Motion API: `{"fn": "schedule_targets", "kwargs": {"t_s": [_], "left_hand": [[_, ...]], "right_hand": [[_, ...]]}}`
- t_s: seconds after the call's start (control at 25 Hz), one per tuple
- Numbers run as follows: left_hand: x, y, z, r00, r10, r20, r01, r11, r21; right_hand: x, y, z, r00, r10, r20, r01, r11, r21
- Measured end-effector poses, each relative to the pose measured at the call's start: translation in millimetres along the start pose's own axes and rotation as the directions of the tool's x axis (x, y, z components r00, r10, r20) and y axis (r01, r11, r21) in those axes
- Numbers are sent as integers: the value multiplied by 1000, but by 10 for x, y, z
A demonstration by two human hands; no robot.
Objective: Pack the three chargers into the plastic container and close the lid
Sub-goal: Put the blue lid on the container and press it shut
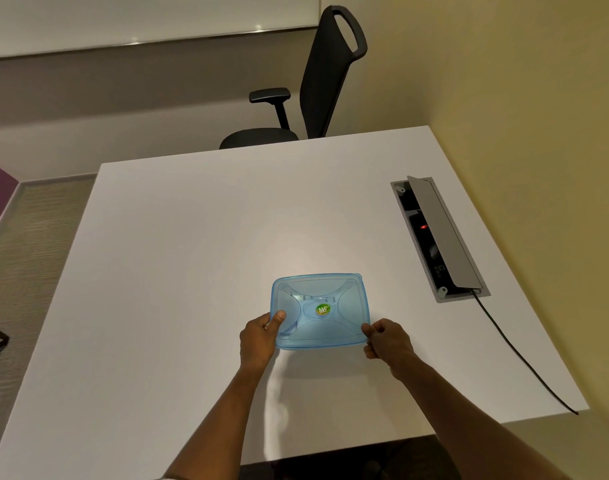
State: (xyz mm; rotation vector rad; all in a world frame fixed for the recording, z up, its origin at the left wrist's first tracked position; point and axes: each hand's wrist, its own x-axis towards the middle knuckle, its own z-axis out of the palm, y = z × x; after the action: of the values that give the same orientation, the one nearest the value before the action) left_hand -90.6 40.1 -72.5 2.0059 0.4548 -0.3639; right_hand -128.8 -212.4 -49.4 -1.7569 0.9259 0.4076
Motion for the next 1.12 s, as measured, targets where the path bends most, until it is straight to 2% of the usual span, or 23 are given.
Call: {"fn": "schedule_targets", "kwargs": {"t_s": [0.28,0.48,0.6,0.76,0.96,1.12], "left_hand": [[29,-5,8,1000,1,-12,0,999,44],[80,114,-9,980,168,-106,-149,975,162],[255,248,-44,979,159,-130,-133,973,191],[529,433,-83,989,100,-109,-83,985,149],[724,483,-53,997,60,-53,-49,982,183],[758,430,-30,995,56,-83,-45,991,128]], "right_hand": [[19,-22,-55,999,-45,23,47,991,-123],[35,-129,-88,985,-171,-30,156,945,-287],[139,-340,-86,976,-210,-63,187,948,-256],[385,-642,-50,971,-236,-32,223,949,-224],[614,-783,32,978,-206,-6,202,964,-171],[710,-833,61,979,-200,-25,191,961,-201]]}}
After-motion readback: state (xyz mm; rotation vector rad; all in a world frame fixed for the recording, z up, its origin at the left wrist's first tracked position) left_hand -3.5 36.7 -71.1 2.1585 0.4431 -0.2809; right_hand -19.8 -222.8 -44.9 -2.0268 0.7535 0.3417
